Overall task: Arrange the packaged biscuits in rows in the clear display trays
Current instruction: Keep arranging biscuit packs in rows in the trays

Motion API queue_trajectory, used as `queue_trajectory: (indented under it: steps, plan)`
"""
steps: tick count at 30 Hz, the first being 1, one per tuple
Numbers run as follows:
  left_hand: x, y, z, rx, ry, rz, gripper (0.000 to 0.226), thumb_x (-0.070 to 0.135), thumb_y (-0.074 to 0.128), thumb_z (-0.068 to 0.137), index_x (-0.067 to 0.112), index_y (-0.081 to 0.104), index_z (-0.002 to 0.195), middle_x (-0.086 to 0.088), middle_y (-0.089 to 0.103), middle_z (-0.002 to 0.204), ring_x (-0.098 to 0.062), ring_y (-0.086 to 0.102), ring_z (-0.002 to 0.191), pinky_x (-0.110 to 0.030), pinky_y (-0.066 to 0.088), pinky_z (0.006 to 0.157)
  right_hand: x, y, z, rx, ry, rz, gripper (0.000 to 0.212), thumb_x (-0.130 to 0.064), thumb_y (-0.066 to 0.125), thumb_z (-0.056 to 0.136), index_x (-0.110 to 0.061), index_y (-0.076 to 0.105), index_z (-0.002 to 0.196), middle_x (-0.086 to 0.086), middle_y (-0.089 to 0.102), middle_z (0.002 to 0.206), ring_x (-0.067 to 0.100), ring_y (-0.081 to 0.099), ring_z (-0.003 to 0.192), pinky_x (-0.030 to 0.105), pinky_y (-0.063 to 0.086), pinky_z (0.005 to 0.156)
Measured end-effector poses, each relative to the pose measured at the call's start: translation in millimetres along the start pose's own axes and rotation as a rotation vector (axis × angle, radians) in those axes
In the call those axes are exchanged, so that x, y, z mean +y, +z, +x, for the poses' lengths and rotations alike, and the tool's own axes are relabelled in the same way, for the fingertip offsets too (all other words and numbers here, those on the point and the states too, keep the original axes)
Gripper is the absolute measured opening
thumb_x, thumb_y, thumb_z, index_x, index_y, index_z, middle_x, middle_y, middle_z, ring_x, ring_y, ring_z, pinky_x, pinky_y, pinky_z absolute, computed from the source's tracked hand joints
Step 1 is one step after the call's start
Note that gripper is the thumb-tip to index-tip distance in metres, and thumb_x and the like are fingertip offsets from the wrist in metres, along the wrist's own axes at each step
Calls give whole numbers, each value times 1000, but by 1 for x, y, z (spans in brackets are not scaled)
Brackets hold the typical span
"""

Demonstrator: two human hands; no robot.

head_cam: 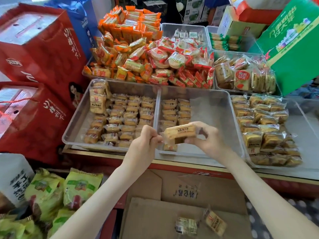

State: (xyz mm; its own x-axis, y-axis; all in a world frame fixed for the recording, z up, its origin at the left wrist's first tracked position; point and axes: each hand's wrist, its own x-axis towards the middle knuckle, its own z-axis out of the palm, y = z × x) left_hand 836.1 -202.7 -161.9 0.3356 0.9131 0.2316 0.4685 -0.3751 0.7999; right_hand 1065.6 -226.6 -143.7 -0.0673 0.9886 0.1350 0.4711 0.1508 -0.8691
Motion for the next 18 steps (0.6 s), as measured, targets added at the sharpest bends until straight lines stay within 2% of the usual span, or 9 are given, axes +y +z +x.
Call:
queue_trajectory:
  steps: [2,3,5,7,9,11,12,15,18]
  plan:
    - [-18,-2,4,-11,-105,63,11,17,50,100,11,43,106,3,66,92,-21,70,81,-18,52,64,20,-10,11,16,219,-10,32,-13,76,80,-27,61,103,-12,64,97,9,61,88,8,46,77]
    - [-29,-7,5,-18,-164,111,22,23,53,99,9,45,114,4,65,98,-20,68,87,-15,50,68,33,-17,17,38,310,-117,30,-13,76,81,-25,61,105,-10,63,97,9,59,88,10,45,75]
    - [-55,-20,5,-32,-216,264,42,32,54,97,5,47,129,-3,65,114,-22,65,104,-23,49,80,60,-27,31,-34,438,-433,28,-21,76,82,-20,61,106,-5,58,101,14,56,94,22,44,77]
    - [-81,-36,6,-29,-134,459,50,40,49,100,-1,51,129,-15,64,119,-32,63,108,-37,51,85,82,-23,43,-184,505,-620,29,-27,73,84,-17,60,108,-2,54,103,20,55,98,33,45,82]
    - [-108,-49,7,-39,-71,605,55,43,42,99,-4,57,123,-21,65,115,-38,63,104,-45,52,86,96,-4,54,-265,495,-663,28,-27,70,86,-17,58,108,0,53,106,22,55,100,35,47,82]
    - [-132,-62,8,-32,-67,709,59,45,41,96,-5,61,119,-24,63,122,-41,60,111,-51,48,94,105,18,65,-240,414,-716,28,-24,67,88,-16,53,111,2,53,112,22,54,106,35,47,84]
    - [-141,-68,8,-31,-77,744,60,46,42,95,-5,63,118,-26,61,125,-42,58,115,-53,44,99,110,27,70,-204,374,-773,34,-23,66,89,-16,49,117,4,51,119,22,51,112,36,46,91]
    - [-161,-88,10,15,-100,771,63,49,42,94,-3,63,121,-28,53,134,-43,49,126,-54,33,110,114,42,82,-224,329,-992,65,-28,63,90,-16,27,143,9,30,143,27,28,131,42,23,112]
    - [-170,-102,19,18,-116,753,71,59,35,94,4,58,131,-25,43,146,-38,38,137,-52,26,115,98,46,101,-302,336,-1042,77,-29,63,88,-20,15,148,9,18,151,28,15,138,43,11,115]
